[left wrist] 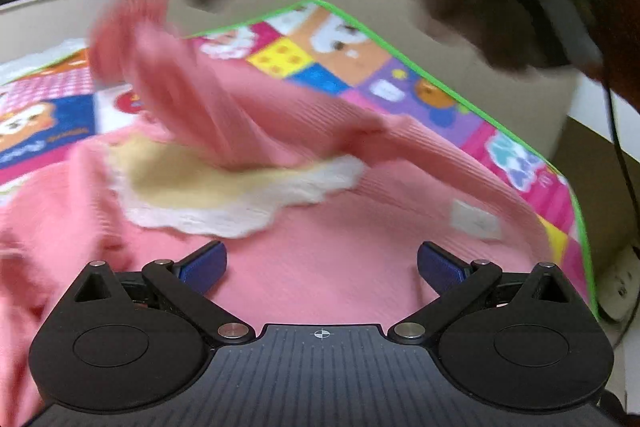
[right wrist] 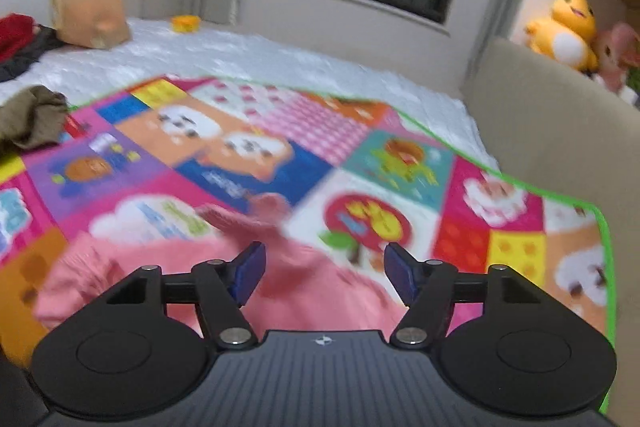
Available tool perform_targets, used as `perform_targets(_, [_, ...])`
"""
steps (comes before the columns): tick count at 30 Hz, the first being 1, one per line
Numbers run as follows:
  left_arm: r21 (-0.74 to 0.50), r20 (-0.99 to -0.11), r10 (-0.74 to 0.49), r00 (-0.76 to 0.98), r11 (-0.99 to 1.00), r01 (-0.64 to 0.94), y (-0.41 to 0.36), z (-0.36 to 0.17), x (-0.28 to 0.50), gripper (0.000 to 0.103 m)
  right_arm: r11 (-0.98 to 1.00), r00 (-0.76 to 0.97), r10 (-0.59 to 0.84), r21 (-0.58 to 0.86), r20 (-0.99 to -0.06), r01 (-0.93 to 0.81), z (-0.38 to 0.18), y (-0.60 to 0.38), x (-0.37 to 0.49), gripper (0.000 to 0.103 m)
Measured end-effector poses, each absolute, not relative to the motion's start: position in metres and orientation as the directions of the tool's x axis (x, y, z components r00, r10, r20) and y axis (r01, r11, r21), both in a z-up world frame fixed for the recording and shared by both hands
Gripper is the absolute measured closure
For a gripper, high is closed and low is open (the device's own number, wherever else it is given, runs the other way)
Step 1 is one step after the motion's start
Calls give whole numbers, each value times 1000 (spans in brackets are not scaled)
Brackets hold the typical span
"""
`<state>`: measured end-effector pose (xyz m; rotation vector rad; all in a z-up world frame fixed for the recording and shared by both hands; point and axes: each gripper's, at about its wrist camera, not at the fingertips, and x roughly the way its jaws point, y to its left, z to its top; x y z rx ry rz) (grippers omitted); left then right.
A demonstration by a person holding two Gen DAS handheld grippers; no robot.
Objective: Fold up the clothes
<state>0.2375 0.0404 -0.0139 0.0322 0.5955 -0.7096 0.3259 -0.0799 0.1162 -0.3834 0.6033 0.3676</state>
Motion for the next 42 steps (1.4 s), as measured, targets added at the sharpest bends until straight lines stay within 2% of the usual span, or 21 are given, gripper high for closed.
perform_targets(2, [-167, -534, -564, 629, 800, 576, 51, -14, 245, 0, 860, 767, 206, -261, -608, -438, 109, -91, 319, 22])
perform_targets(5, [-166, -546, -469, 694, 873, 459, 77, -13, 263, 0, 850, 772, 186, -295, -607, -436, 99, -107, 308, 21])
perform_targets(7, [-224, -541, -457, 706, 888, 403, 95, -13, 272, 0, 842, 776, 172, -318, -607, -435, 92, -118, 301, 23])
perform_targets(9, [-274, -525, -483, 701, 876, 398, 103, -11, 273, 0, 829, 765, 196, -313, -613, -463, 86, -117, 302, 44])
perform_targets(10, [-268, -523, -485, 701, 874, 405, 101, -11, 273, 0, 832, 748, 224, -278, -625, -481, 83, -114, 309, 57])
perform_targets(11, [-260, -522, -486, 701, 873, 412, 98, -10, 272, 0, 835, 727, 255, -234, -638, -498, 78, -110, 318, 58])
perform_targets(14, [-248, -525, -496, 692, 866, 433, 92, -10, 271, 0, 836, 659, 348, -98, -667, -540, 64, -99, 345, 57])
perform_targets(15, [-247, -527, -496, 690, 866, 434, 90, -11, 272, 0, 832, 635, 379, -52, -673, -552, 59, -95, 354, 52])
perform_targets(16, [-247, -529, -496, 689, 867, 434, 89, -13, 273, 0, 825, 612, 399, -24, -683, -565, 51, -91, 362, 41])
perform_targets(17, [-251, -530, -497, 687, 866, 433, 90, -13, 273, 0, 814, 588, 406, -16, -699, -581, 39, -85, 368, 39])
perform_targets(22, [-262, -533, -501, 682, 864, 430, 92, -15, 274, 0, 822, 576, 363, -39, -733, -568, 0, -73, 382, 39])
perform_targets(28, [-261, -540, -497, 679, 866, 427, 93, -18, 275, 0, 854, 638, 437, 68, -634, -516, 33, -110, 380, 38])
perform_targets(30, [-253, -545, -493, 679, 868, 427, 91, -19, 275, 0, 860, 659, 457, 106, -598, -500, 45, -122, 380, 43])
perform_targets(31, [-249, -547, -490, 679, 869, 427, 91, -19, 275, 0, 862, 665, 462, 120, -587, -493, 49, -128, 380, 56])
perform_targets(32, [-245, -548, -488, 679, 870, 428, 90, -20, 275, 0, 862, 664, 465, 128, -586, -491, 51, -130, 383, 63])
perform_targets(35, [-239, -553, -485, 678, 872, 428, 89, -21, 275, 0, 852, 642, 485, 157, -593, -499, 48, -130, 394, 62])
perform_targets(36, [-239, -554, -485, 677, 872, 428, 89, -21, 275, 0, 839, 622, 507, 175, -597, -515, 43, -126, 398, 58])
perform_targets(38, [-243, -556, -486, 674, 871, 428, 89, -22, 275, 0, 811, 580, 548, 212, -603, -546, 34, -118, 406, 41])
perform_targets(42, [-248, -559, -490, 669, 869, 429, 89, -23, 275, 0, 794, 522, 538, 192, -662, -576, 5, -90, 413, 40])
